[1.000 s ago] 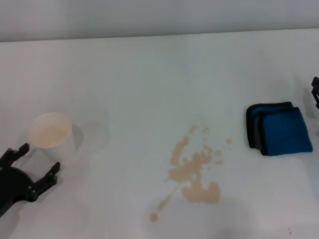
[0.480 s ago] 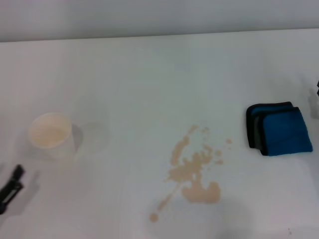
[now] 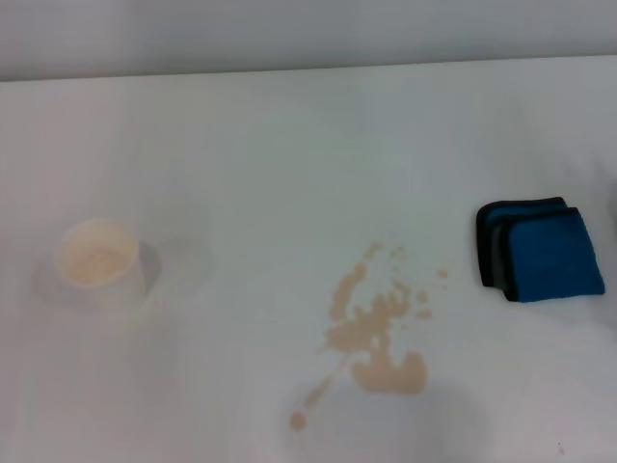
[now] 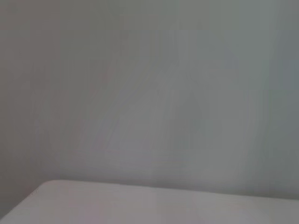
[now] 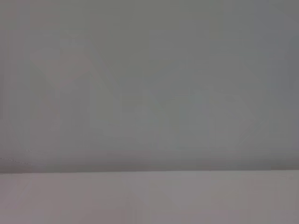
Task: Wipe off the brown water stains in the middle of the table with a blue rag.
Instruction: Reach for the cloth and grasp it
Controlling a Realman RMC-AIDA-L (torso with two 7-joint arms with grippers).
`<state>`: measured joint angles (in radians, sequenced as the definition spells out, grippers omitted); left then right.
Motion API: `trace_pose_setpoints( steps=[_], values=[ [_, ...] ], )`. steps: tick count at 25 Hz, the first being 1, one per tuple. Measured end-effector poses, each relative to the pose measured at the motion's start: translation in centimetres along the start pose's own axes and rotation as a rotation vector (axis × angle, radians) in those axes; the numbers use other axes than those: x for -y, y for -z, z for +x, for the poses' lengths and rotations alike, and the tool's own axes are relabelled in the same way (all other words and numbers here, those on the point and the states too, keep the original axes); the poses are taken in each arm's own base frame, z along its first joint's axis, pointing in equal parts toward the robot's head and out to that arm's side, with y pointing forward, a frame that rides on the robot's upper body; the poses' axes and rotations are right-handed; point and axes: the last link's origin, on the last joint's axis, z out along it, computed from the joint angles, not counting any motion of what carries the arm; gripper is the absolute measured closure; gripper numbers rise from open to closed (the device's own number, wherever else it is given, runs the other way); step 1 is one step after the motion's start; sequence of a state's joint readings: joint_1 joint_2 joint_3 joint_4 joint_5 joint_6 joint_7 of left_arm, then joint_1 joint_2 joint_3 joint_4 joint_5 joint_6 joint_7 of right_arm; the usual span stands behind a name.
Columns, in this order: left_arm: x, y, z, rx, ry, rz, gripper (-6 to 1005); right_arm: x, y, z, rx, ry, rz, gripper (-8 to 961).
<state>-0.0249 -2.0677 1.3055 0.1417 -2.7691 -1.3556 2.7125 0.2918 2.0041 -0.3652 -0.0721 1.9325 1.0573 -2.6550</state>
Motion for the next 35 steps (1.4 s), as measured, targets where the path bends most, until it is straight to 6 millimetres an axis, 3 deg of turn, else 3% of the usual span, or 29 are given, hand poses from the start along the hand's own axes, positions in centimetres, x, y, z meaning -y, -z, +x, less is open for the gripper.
trace_pose_setpoints(
  steps=[4,7,12,17,21,26,30,35],
  values=[
    [0.6,-0.9,0.4,-0.008,-0.002,0.026,119,0.2,0.9,-0.7,0.025,-0.011,-0.088,552],
    [0.5,-2.2,0.6,-0.001,-0.009,0.013,119,0.8,1.6,-2.4,0.053,-0.025,-0.192,552],
    [0.2,-3.5,0.6,0.015,-0.023,0.000,120,2.0,1.5,-6.9,-0.005,0.000,-0.353,551],
    [-0.3,-4.7,0.5,0.033,-0.057,-0.030,120,1.8,1.1,-11.3,-0.164,0.099,-0.462,551],
    [-0.7,-5.2,0.2,0.056,-0.059,-0.037,120,0.4,0.5,-14.5,-0.294,0.164,-0.531,551],
    [-0.9,-5.4,0.2,0.060,-0.059,-0.040,120,-1.8,-0.5,-16.0,-0.485,0.217,-0.577,552],
    [-0.8,-5.8,0.5,0.055,-0.067,-0.047,123,-4.5,-1.9,-16.3,-0.689,0.322,-0.582,552],
    [-0.9,-6.3,0.8,0.043,-0.073,-0.053,123,-7.9,-2.9,-15.3,-0.891,0.421,-0.593,552]
  ],
)
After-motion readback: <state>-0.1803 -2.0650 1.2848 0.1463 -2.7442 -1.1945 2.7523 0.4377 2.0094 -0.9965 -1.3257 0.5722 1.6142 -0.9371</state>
